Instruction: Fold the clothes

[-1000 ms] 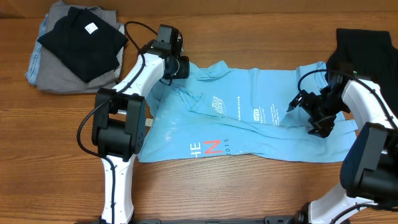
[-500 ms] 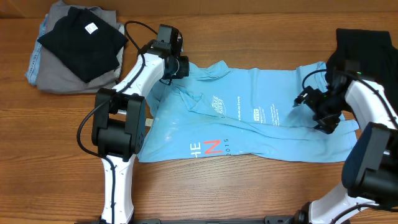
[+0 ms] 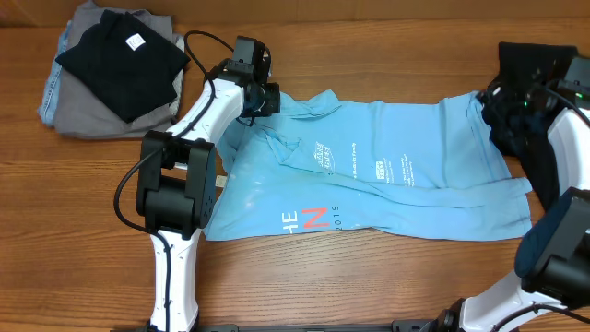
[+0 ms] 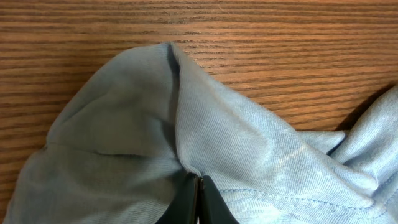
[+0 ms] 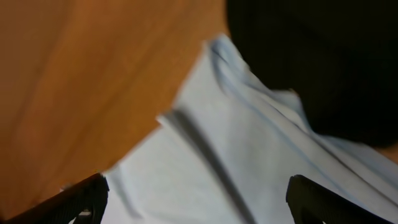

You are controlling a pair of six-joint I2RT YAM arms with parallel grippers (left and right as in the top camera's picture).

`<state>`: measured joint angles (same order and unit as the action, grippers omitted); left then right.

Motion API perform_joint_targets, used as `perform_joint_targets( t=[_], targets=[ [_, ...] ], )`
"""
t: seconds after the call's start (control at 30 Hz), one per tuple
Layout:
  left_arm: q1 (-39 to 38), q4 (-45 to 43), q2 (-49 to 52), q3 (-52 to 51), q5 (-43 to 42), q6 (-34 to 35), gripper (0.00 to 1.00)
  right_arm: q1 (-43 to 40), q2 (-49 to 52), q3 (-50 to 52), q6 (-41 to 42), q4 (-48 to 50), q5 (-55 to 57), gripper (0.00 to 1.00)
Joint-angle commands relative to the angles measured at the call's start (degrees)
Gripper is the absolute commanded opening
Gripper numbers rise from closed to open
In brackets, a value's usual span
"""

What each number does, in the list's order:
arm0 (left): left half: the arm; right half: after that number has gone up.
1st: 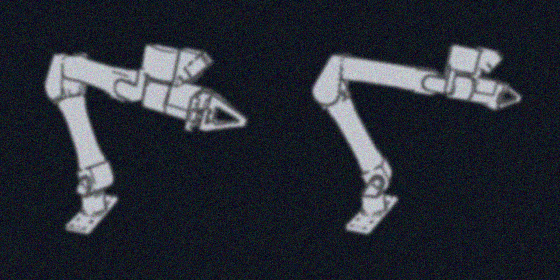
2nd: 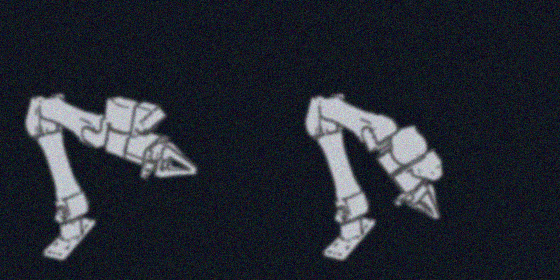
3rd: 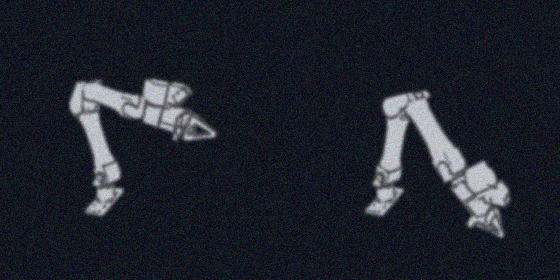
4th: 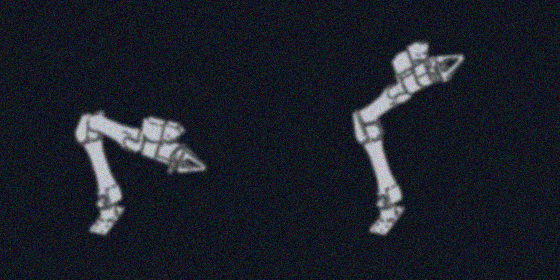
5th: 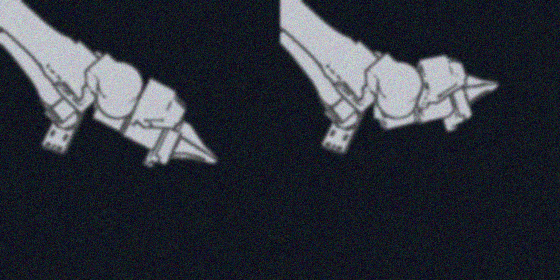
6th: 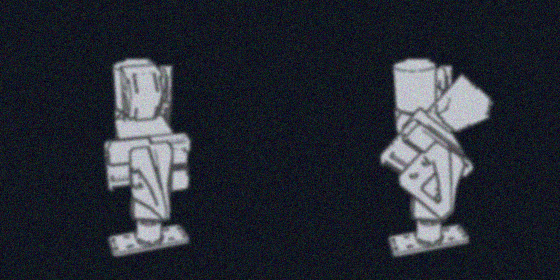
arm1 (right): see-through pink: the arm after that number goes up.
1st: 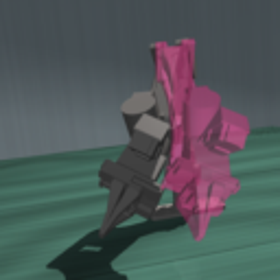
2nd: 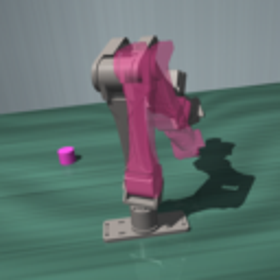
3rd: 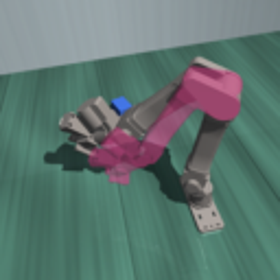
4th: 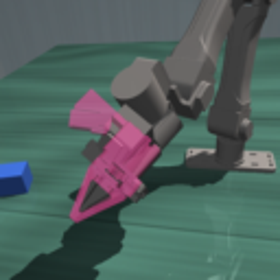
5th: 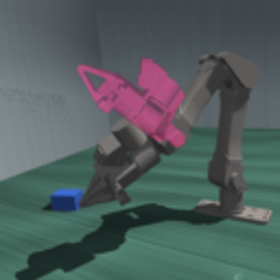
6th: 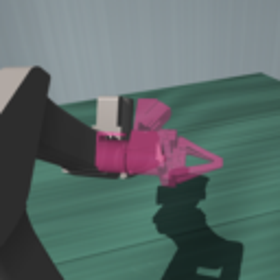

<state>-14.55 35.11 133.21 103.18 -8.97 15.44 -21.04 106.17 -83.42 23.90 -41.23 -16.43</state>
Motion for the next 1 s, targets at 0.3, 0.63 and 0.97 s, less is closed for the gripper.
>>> perform_joint_targets(
  t=[0.3,0.63,0.97],
  targets=[
    [-0.13,1.09,1.16,0.92,0.52,-0.02,0.04,6.60,12.24,-6.34,1.55,15.74,5.84,0.92],
    [-0.13,2.27,1.16,0.92,0.52,0.00,0.06,6.91,20.00,-14.86,1.42,11.13,13.16,0.92],
    [-0.15,2.14,1.16,0.92,0.35,0.00,0.06,6.82,22.12,-14.86,1.62,10.93,13.42,0.92]
  ],
)
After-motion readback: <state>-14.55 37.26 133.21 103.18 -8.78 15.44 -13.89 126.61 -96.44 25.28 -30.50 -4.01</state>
